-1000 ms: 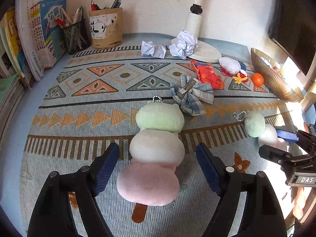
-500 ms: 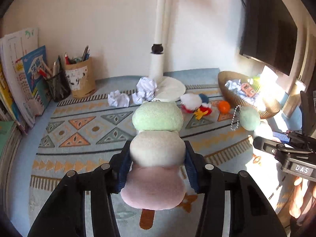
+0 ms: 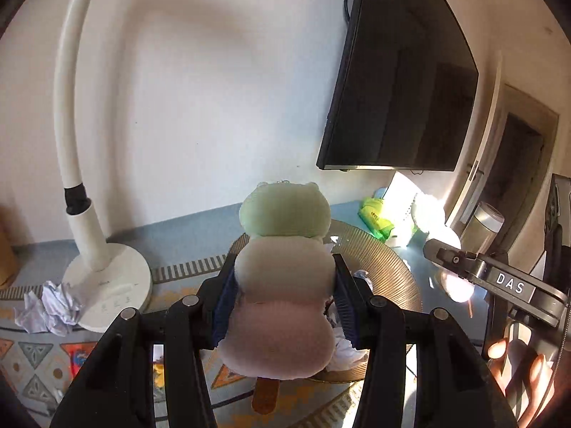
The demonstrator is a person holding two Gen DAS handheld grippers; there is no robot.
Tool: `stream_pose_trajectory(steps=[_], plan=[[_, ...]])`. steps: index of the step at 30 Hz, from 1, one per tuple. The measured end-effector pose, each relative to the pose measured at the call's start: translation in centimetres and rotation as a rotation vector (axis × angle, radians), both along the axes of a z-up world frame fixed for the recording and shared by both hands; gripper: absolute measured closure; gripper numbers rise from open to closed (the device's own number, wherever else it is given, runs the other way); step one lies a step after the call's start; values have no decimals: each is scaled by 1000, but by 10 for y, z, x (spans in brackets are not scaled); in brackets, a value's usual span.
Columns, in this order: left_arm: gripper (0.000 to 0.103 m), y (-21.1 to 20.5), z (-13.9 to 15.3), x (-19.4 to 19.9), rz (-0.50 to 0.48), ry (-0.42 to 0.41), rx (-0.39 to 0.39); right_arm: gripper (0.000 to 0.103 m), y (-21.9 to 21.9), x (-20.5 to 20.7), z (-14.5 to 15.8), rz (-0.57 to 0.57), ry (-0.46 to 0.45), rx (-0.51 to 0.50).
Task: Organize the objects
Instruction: 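Carry the plush over the bowl and open left tool, then withdraw both tools back toward the rug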
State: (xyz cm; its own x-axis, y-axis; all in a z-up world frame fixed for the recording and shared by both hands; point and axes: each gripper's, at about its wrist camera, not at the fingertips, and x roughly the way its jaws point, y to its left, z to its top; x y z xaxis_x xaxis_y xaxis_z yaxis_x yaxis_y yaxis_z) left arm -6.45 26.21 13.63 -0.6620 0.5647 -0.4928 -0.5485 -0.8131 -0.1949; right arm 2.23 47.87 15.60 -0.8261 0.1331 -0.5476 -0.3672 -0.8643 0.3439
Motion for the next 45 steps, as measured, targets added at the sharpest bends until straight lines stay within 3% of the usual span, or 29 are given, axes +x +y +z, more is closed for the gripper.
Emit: stream_pose_trajectory(steps=[1,3,5,6,14,18,21,25,29,33,37,41,43,45], plan=[[54,7,-5,-4,10,0,-3,47,3,-5,-4,4,-1,-13],[47,15,-14,-12,34,8,11,24,10,-15,-13,16,-10,-30],[12,19,-23,-19,65,-5,-1,24,15,-19,-22,8,-42,-41],[11,17,-26,-19,69,-12,6,24,16,-17,-25,16,-47,-47],[11,-50,-27,10,96,-85,43,24,-4,6,-30,92,-17,-115],[10,-118,-9,46,187,-66,73,20,-61,20,-19,240,13,-82],[0,-172,-5,73,307,-16,25,15,-111,32,-19,354,28,-33],[1,-237,-36,90,448,-50,-36,14,-175,32,-51,456,-31,48],[1,-279,-82,89,532,-107,-60,14,-210,22,-94,479,-82,111],[1,-294,-103,86,541,-131,-18,14,-216,17,-115,493,-105,116],[1,-280,-105,88,519,-112,-79,14,-216,11,-123,484,-140,129],[1,-267,-105,90,488,-105,-139,14,-231,5,-128,488,-200,213],[1,-268,-106,88,491,-118,-138,14,-236,7,-128,491,-195,250],[1,-271,-107,87,494,-132,-121,6,-236,8,-127,490,-190,258]])
